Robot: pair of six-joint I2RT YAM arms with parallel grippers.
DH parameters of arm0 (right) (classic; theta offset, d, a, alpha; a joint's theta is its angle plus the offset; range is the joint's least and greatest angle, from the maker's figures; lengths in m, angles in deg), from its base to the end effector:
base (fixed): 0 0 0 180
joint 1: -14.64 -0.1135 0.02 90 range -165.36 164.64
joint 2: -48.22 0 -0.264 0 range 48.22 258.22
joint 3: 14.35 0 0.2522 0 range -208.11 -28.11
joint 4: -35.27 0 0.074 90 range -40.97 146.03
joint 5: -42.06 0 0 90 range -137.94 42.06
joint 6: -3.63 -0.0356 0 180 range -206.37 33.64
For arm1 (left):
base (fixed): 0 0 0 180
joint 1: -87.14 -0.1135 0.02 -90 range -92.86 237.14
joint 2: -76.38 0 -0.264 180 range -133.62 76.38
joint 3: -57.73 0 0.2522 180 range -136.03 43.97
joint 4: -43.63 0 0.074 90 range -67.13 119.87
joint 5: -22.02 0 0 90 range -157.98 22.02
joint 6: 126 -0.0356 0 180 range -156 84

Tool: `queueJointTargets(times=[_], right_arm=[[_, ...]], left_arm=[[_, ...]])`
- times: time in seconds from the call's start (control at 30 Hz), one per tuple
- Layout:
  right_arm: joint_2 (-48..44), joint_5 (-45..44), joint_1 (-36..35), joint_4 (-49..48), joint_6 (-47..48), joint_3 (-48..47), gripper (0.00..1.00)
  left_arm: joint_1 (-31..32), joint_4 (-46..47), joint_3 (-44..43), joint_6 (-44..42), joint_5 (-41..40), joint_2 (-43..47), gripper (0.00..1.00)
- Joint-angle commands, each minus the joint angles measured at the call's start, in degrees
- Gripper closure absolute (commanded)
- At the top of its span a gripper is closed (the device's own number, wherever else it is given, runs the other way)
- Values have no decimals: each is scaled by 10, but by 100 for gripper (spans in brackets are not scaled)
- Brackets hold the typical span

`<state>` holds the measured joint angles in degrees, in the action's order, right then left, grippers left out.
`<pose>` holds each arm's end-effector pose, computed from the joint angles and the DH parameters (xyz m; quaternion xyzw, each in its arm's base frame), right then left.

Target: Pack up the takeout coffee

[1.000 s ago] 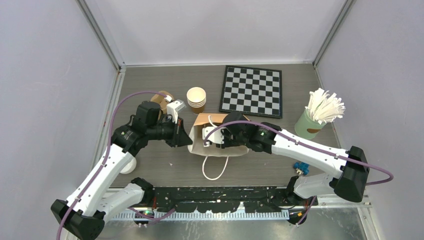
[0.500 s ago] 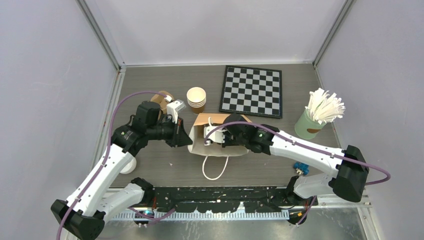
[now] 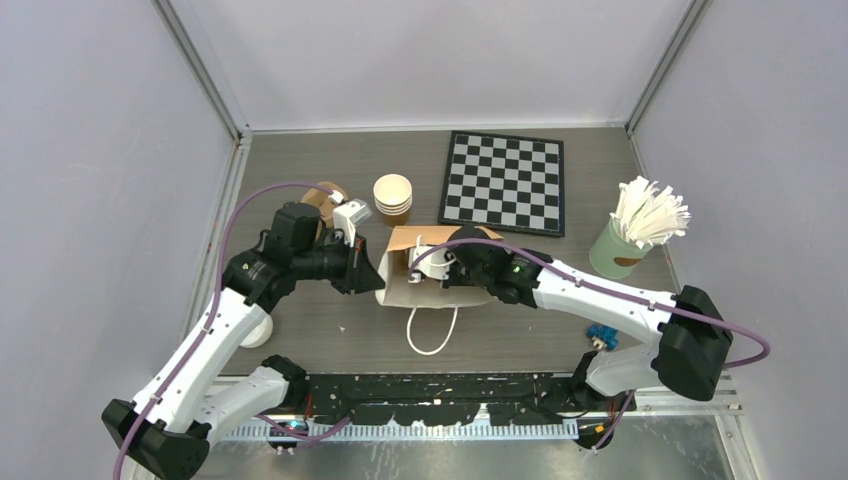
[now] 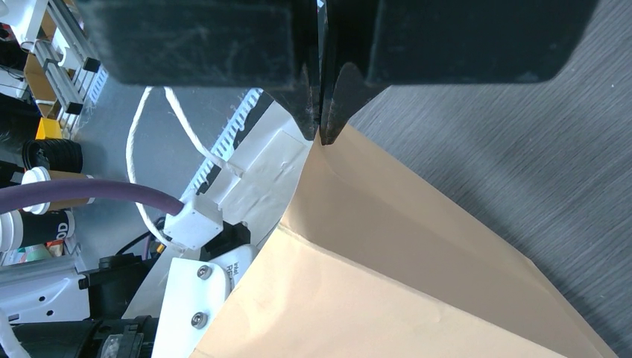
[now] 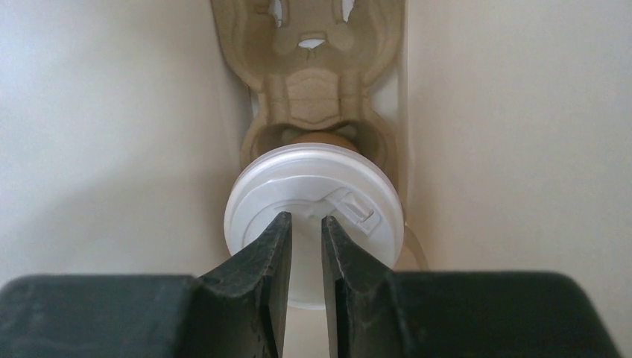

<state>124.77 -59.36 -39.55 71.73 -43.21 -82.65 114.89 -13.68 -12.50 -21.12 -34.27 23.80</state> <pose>0.1728 0.2275 0.2575 -0.6643 0.6352 -0.0546 0.3902 0.1498 -0.1011 0.3335 0.2196 0.8469 -0.3924 0.2838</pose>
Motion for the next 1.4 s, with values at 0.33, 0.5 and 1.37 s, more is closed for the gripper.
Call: queueJointTargets(times=[0.33,0.5,1.37], right_arm=[[1,-6,17,-32,-19,-2,74],[-12,15,16,22,-41,-42,71],[-65,180,-14,206,-134,-191,60]], left_arm=[[1,11,-16,6,13,6,100],[1,8,-24,8,-2,4,100],[1,-74,-128,91,-29,-53,100]])
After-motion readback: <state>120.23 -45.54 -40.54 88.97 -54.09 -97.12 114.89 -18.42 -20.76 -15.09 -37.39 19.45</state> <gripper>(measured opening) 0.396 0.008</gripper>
